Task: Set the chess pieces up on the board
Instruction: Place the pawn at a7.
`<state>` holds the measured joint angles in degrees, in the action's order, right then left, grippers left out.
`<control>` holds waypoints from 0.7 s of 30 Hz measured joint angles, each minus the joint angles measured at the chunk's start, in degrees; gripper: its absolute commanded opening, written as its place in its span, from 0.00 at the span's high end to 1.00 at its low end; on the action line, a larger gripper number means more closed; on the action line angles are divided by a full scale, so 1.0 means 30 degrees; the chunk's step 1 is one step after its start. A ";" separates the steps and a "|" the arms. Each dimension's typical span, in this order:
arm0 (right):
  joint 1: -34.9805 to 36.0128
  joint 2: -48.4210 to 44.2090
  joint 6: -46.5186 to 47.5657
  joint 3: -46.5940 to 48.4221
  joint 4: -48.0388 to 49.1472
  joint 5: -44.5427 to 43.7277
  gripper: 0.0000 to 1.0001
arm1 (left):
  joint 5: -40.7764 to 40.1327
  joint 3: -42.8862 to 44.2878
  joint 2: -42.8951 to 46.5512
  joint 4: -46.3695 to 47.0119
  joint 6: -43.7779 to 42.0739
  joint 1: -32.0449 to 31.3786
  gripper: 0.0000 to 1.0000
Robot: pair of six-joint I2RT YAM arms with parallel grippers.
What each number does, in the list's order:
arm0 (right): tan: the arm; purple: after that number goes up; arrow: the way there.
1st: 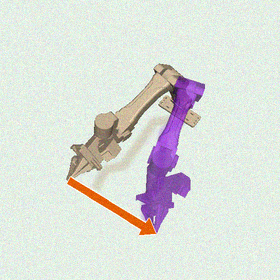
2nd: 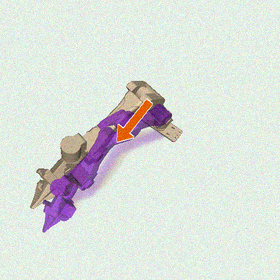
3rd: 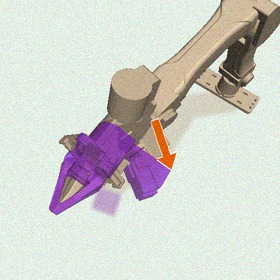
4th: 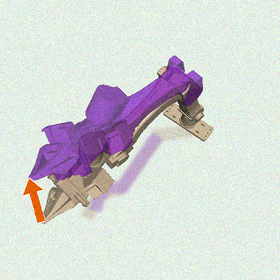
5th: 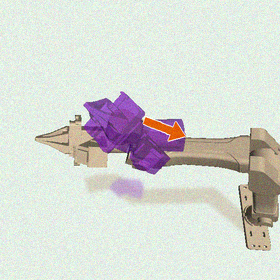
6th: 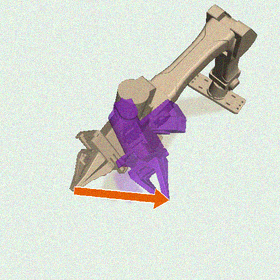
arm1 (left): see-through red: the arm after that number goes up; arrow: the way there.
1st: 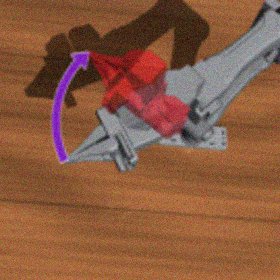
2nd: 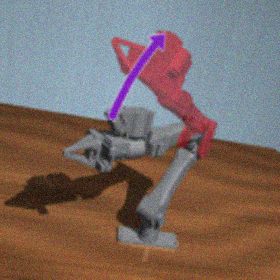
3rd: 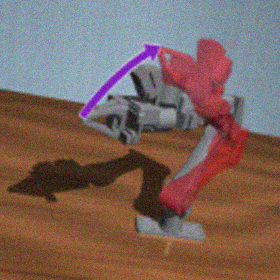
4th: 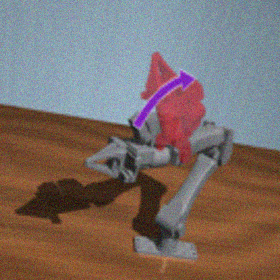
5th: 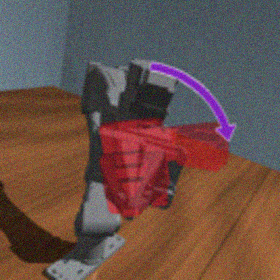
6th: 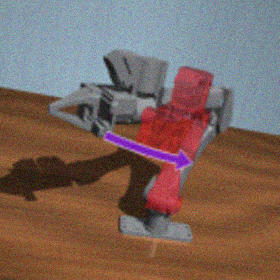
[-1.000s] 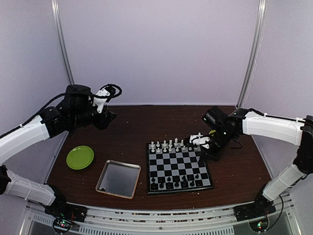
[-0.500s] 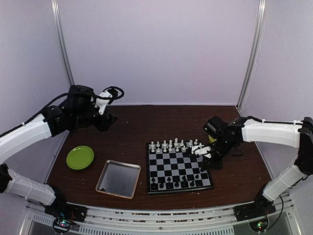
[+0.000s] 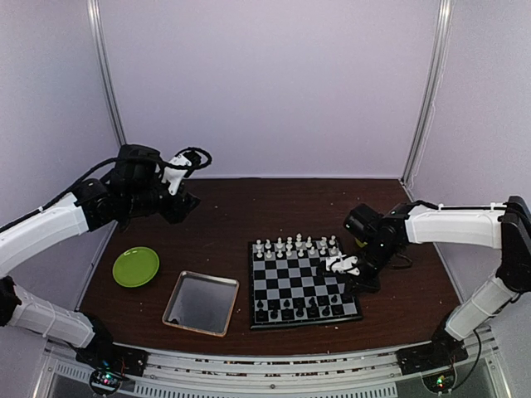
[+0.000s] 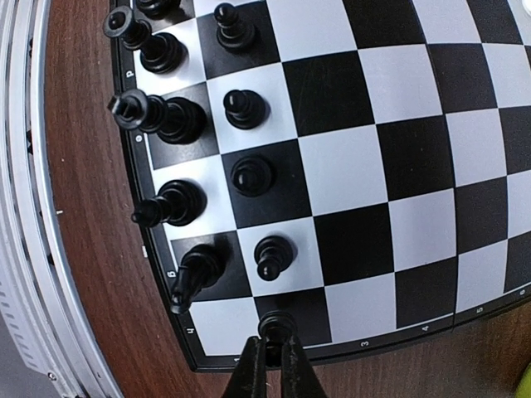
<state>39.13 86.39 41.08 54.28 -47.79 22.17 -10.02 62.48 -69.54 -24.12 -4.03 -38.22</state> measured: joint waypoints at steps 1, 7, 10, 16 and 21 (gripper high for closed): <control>0.0000 0.0036 0.0036 -0.0015 -0.0015 -0.0007 0.95 | 0.0000 0.0000 -0.0015 0.0000 0.0000 0.0000 0.46; 0.0000 0.0299 0.0102 -0.0051 -0.0007 -0.0335 0.95 | 0.0066 0.0007 -0.0204 -0.0015 0.0000 0.0000 0.46; 0.0000 0.0503 0.0073 -0.0080 0.0058 -0.0619 0.93 | 0.0117 0.0007 -0.0219 -0.0007 0.0000 0.0000 0.46; 0.0000 0.0539 -0.0087 -0.0087 0.0284 -0.0831 0.81 | 0.0284 0.0007 -0.0219 -0.0015 0.0000 0.0000 0.46; 0.0000 0.0459 -0.0095 -0.0087 0.0219 -0.0590 0.78 | 0.0313 0.0015 -0.0226 -0.0022 0.0000 0.0000 0.46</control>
<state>39.13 87.77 40.80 54.02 -47.13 20.40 -9.08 62.52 -70.22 -24.18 -4.03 -38.22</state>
